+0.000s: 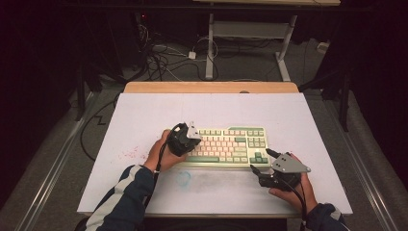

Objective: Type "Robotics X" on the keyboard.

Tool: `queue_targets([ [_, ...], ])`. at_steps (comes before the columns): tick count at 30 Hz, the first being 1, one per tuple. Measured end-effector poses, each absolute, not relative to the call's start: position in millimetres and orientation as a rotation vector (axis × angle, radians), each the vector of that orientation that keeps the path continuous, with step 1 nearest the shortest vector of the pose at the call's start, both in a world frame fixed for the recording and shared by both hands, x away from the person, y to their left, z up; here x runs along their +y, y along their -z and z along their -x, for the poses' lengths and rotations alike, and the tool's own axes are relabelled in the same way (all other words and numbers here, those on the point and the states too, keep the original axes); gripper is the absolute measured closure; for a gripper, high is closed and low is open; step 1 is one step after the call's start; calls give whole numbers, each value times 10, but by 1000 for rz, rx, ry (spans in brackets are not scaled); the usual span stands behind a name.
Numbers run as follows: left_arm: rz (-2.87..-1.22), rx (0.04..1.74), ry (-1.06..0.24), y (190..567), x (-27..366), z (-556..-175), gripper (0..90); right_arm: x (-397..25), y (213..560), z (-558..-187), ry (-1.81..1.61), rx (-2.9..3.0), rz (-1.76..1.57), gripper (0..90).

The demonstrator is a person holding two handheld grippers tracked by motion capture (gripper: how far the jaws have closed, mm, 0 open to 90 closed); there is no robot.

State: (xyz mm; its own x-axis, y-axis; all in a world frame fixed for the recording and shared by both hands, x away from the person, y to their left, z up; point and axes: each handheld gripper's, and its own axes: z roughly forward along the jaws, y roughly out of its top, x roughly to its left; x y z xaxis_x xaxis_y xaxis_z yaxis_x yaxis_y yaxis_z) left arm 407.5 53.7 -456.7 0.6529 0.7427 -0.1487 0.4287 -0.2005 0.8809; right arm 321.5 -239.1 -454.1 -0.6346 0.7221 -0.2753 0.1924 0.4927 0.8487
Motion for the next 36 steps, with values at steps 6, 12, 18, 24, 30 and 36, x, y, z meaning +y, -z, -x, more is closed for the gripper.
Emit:
queue_targets([
  [6, -1851, 934, -386, 4631, 502, -4125, 879, -2391, 4548, -3223, -1090, 2114, -753, 253],
  [12, -1850, 942, -386, 4635, 508, -4139, 879, -2387, 4551, -3225, -1089, 2117, -749, 253],
  [18, -1863, 944, -389, 4653, 499, -4136, 880, -2389, 4551, -3226, -1085, 2122, -750, 253],
  [24, -1859, 939, -400, 4646, 499, -4134, 879, -2389, 4547, -3222, -1088, 2122, -746, 253],
  [30, -1846, 937, -415, 4624, 519, -4135, 879, -2386, 4546, -3217, -1090, 2123, -746, 253],
  [36, -1828, 923, -418, 4583, 534, -4110, 851, -2388, 4539, -3213, -1091, 2121, -744, 253],
])
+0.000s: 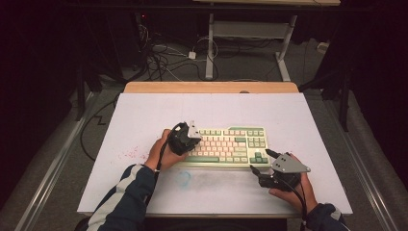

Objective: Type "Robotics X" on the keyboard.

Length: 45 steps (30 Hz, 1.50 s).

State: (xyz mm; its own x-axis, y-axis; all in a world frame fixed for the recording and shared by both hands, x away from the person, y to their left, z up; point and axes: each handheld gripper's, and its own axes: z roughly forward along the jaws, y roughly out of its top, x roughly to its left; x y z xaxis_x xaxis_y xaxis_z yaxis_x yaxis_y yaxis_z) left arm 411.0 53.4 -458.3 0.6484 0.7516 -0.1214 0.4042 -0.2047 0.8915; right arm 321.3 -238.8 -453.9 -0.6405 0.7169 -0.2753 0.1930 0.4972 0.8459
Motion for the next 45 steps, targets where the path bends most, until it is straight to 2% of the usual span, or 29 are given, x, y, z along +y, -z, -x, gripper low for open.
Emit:
queue_targets([
  [5, -1801, 904, -424, 4523, 572, -4079, 789, -2388, 4539, -3211, -1090, 2122, -745, 253],
  [15, -1722, 856, -457, 4406, 652, -3967, 596, -2388, 4535, -3206, -1093, 2125, -742, 253],
  [28, -1642, 825, -521, 4379, 768, -3829, 245, -2391, 4522, -3191, -1097, 2117, -739, 257],
  [32, -1631, 806, -526, 4398, 812, -3786, 210, -2395, 4516, -3189, -1102, 2112, -742, 258],
  [45, -1618, 770, -542, 4443, 1055, -3597, 202, -2387, 4515, -3182, -1078, 2117, -749, 274],
])
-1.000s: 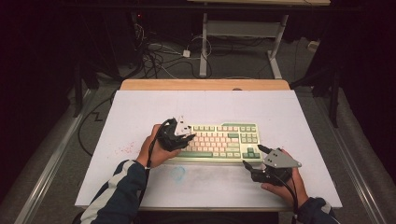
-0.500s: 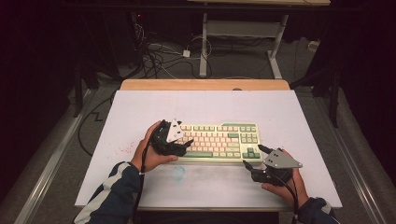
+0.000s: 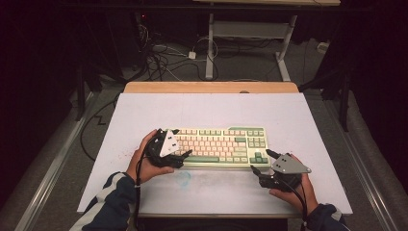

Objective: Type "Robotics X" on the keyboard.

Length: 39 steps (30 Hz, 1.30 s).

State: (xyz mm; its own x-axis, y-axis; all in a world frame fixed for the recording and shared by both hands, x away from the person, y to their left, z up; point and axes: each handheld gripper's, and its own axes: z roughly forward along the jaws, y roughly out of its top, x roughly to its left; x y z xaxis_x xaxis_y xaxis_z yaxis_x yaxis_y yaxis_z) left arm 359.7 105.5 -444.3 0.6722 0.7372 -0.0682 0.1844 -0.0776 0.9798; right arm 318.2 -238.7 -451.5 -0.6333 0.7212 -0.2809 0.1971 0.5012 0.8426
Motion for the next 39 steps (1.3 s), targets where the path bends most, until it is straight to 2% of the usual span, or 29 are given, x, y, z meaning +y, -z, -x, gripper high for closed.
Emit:
queue_targets([
  [6, -1608, 792, -585, 4489, 1220, -3533, 192, -2383, 4504, -3171, -1079, 2133, -741, 338],
  [11, -1601, 820, -601, 4527, 1365, -3481, 173, -2389, 4486, -3158, -1090, 2171, -725, 484],
  [20, -1603, 874, -599, 4615, 1568, -3373, 173, -2366, 4461, -3187, -1104, 2236, -722, 800],
  [25, -1607, 894, -594, 4661, 1627, -3313, 173, -2320, 4461, -3215, -1105, 2270, -709, 894],
  [39, -1629, 937, -576, 4759, 1606, -3255, 173, -2151, 4397, -3385, -1126, 2290, -708, 900],
])
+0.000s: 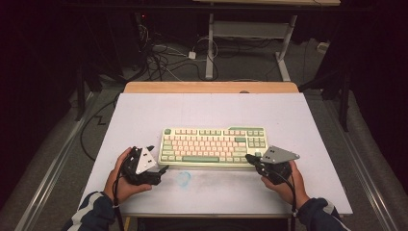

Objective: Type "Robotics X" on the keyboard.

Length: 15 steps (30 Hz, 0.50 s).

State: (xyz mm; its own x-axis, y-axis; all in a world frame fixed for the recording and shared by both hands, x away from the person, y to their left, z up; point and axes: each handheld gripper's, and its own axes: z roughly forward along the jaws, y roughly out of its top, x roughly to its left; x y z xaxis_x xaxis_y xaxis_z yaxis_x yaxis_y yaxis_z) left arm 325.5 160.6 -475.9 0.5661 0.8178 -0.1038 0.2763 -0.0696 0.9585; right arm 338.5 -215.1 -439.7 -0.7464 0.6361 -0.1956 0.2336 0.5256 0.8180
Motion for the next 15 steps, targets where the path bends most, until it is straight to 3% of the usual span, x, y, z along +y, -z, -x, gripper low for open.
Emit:
queue_targets([
  [15, -1626, 942, -547, 4767, 1574, -3270, 173, -1611, 4341, -3812, -1099, 2378, -645, 900],
])
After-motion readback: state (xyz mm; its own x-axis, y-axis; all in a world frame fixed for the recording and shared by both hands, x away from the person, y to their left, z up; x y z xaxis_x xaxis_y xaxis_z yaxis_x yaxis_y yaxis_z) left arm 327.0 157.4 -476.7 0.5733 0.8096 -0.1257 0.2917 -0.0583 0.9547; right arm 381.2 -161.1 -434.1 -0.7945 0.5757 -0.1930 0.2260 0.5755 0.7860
